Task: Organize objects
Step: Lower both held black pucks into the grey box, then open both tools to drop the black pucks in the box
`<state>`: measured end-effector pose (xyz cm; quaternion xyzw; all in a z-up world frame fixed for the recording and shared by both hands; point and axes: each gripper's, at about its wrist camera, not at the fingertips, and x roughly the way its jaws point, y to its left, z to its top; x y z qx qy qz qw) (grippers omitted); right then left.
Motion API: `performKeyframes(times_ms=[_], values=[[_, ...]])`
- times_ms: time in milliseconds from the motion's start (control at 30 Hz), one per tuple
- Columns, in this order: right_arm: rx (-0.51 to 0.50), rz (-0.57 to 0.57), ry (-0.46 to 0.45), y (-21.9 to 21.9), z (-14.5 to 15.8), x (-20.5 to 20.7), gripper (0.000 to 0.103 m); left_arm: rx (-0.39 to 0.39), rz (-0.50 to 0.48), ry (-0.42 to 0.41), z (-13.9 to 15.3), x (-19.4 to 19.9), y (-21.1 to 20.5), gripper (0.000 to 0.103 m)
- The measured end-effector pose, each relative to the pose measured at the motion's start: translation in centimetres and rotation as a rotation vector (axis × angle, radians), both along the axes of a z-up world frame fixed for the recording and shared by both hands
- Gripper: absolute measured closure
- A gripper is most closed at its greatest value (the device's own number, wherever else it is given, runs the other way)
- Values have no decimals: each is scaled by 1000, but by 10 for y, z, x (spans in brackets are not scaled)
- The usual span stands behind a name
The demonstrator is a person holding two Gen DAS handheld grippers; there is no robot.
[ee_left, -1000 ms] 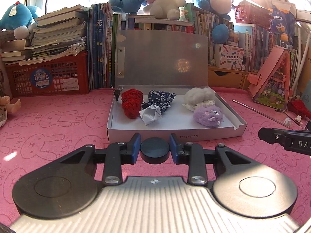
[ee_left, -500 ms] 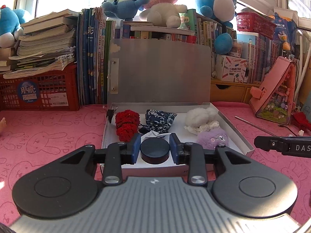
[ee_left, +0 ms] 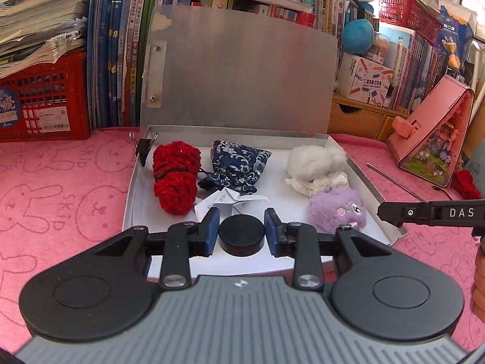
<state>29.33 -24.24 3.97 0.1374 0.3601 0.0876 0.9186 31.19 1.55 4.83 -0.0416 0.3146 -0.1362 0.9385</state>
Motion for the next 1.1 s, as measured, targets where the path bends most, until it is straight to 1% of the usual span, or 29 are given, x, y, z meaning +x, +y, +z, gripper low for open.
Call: performKeyframes(times_ms=[100, 233, 333, 633, 800, 900, 1033, 1067, 1100], values=[[-18, 12, 19, 7, -9, 7, 65, 20, -8, 9, -7, 7, -5, 66], [-25, 6, 29, 12, -17, 16, 65, 19, 3, 25, -13, 19, -5, 66], [-1, -1, 26, 12, -20, 22, 65, 24, 18, 33, -16, 28, -4, 66], [-11, -11, 10, 17, -21, 39, 66, 45, 71, 37, -23, 48, 2, 66], [-12, -57, 20, 12, -20, 56, 66, 70, 84, 25, -28, 58, 0, 66], [-2, -74, 17, 5, -19, 58, 65, 81, 85, 18, -30, 60, -3, 66], [18, -74, 11, 0, -20, 54, 62, 114, 63, -1, -29, 55, -8, 66], [29, -77, 7, -2, -20, 52, 58, 117, 61, -4, -29, 53, -9, 66], [40, -83, 5, -3, -19, 51, 49, 119, 60, -8, -28, 51, -10, 66]])
